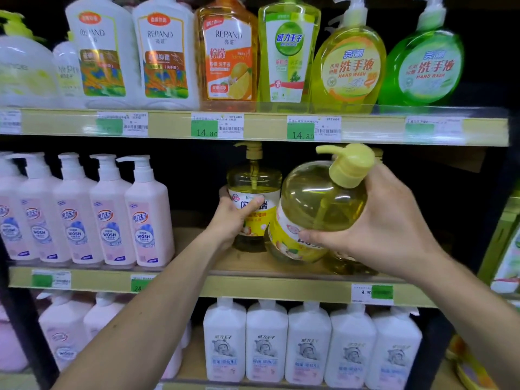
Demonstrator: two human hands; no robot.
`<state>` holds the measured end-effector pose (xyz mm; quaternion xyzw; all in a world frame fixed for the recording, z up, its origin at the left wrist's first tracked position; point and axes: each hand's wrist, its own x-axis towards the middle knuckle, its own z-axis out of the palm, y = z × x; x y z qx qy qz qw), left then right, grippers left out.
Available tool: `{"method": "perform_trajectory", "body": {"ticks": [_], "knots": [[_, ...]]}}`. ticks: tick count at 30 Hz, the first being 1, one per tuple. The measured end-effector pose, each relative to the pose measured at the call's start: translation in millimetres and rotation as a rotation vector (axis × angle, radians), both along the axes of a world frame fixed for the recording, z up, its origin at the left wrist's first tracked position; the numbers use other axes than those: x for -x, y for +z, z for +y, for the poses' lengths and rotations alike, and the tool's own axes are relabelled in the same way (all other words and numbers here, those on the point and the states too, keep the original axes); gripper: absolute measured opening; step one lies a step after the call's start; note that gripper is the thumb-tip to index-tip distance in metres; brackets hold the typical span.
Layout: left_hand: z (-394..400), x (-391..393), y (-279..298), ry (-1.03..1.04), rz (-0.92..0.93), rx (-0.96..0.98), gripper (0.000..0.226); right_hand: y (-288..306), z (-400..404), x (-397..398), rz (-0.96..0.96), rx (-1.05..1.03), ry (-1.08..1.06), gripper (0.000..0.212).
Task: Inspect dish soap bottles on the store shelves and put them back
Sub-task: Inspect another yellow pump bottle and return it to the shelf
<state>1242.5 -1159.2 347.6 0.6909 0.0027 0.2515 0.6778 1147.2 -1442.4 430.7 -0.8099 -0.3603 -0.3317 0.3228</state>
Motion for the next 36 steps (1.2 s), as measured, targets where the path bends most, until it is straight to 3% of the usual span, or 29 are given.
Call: {"method": "perform_trajectory", "body": {"ticks": [8,17,20,23,25,27,31,32,34,36], "knots": [[-31.2,-23.8,-0.8,-0.094,0.034,-0.011,0.067,5.1,-45.5,20.1,0.182,-0.018,-0.027,0.09],[-58.5,-37.0,-8.9,-0.084,0.025,-0.012,0.066,-22.1,-79.3,33.4,0.303,0.077,0.027,0.096],[-62.4,-30.8,-5.0,-0.047,0.051,-0.085,0.079,-24.7,-85.1,33.2,0.338,0.074,0.071,0.095],[-74.9,1.9,3.4,0.188,0.084,-0.234,0.106,-23.0,-86.3,26.5,0.421,0.027,0.168,0.091],[-84.0,50.3,-2.0,0.278,-0.083,-0.131,0.095,-22.5,-85.0,18.0,0.471,0.005,0.218,0.089],[-93.8,102.6,-22.2,0.17,-0.174,-0.019,0.07,-22.7,-80.1,6.6,0.534,-0.011,0.261,0.087],[-125.8,165.1,-67.6,-0.221,0.141,0.008,0.03,-27.3,-60.9,-16.3,0.758,-0.034,0.428,0.07],[-132.4,176.7,-74.5,-0.27,0.192,0.003,0.034,-30.7,-54.3,-20.7,0.794,-0.027,0.454,0.068],[-139.8,196.0,-86.3,-0.317,0.193,-0.012,0.074,-41.5,-40.0,-27.4,0.841,-0.014,0.488,0.067],[-142.8,212.9,-91.6,-0.249,0.204,-0.014,0.085,-55.9,-25.4,-29.2,0.881,0.008,0.518,0.063]]}}
